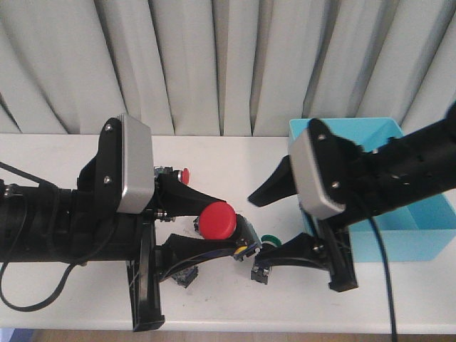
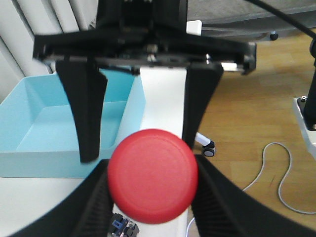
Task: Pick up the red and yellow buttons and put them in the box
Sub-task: 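Bring the right gripper to the held red button and grasp it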
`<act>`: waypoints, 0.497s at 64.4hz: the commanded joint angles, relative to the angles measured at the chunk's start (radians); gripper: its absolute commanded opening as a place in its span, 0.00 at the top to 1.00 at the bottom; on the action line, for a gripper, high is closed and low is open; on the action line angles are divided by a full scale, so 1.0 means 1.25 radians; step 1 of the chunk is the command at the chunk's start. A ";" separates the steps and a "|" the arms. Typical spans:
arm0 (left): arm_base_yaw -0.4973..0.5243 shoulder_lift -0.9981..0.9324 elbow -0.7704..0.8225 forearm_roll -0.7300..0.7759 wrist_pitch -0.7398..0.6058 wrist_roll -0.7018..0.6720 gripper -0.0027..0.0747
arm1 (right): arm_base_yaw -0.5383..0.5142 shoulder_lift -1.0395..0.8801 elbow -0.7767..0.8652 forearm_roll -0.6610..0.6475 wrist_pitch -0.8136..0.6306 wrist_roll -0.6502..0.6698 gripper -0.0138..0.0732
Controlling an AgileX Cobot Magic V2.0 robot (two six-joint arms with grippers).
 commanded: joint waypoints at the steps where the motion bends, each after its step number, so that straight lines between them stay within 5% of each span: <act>1: -0.003 -0.018 -0.021 -0.055 0.012 -0.001 0.75 | 0.036 0.002 -0.040 0.032 0.004 -0.005 0.24; 32: -0.003 -0.018 -0.021 -0.057 0.014 -0.001 0.75 | 0.084 0.037 -0.064 0.034 0.000 -0.007 0.35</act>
